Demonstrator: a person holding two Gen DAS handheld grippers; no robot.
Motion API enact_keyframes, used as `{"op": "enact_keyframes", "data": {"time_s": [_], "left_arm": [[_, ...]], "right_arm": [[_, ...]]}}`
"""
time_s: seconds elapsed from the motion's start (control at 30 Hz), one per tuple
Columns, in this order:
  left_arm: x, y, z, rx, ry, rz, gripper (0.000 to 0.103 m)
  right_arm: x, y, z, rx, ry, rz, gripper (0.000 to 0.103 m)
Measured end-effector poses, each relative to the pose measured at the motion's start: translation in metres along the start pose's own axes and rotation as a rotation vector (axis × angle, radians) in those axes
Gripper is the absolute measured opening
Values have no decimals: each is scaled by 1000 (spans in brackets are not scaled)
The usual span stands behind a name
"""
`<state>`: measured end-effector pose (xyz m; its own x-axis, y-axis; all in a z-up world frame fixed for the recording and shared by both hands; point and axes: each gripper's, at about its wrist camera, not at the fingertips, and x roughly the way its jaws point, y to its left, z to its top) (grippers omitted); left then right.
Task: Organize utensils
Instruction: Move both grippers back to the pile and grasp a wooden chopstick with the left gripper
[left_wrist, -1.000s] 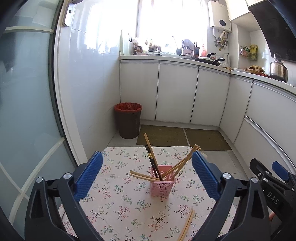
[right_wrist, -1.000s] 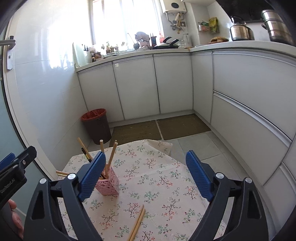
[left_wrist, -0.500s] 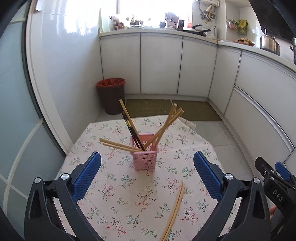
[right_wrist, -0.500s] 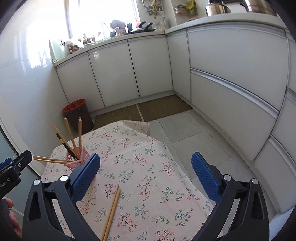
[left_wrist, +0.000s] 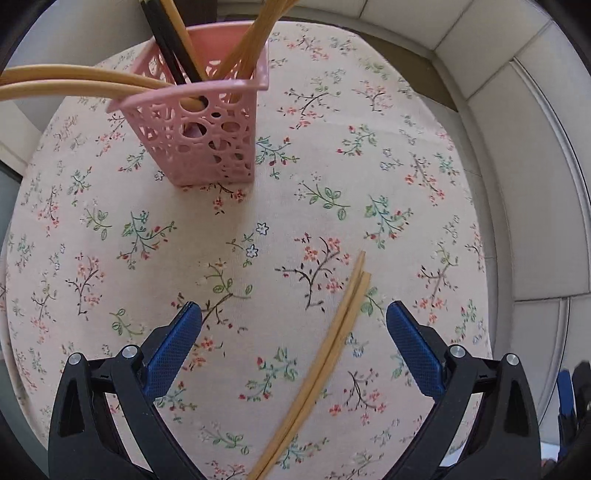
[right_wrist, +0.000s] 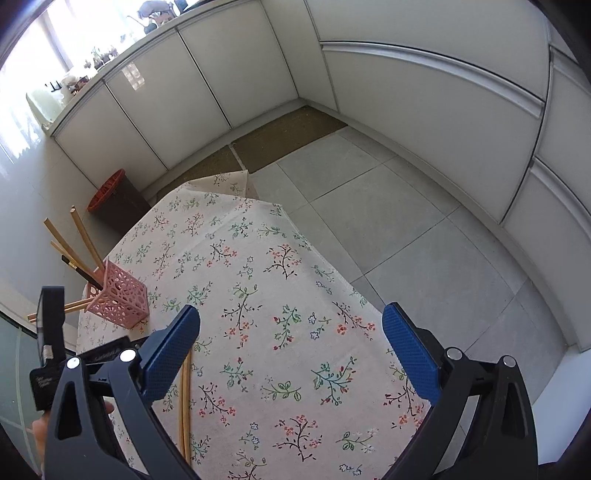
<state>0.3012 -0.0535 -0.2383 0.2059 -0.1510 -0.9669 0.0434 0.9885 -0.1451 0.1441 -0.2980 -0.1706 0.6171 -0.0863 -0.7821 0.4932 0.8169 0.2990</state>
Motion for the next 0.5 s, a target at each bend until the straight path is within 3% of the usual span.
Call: {"op": "enact_keyframes", "data": {"time_s": [0.1, 0.3, 0.5], "left_arm": [[21, -4, 5, 0, 7, 82, 96], [31, -17, 8, -2, -10, 74, 96], [36, -36, 10, 69, -56, 144, 95]], "right_arm": [[10, -2, -2, -5, 44, -6, 96], [14, -5, -2, 4, 58, -10, 96], [17, -7, -1, 14, 79, -9, 96]]}}
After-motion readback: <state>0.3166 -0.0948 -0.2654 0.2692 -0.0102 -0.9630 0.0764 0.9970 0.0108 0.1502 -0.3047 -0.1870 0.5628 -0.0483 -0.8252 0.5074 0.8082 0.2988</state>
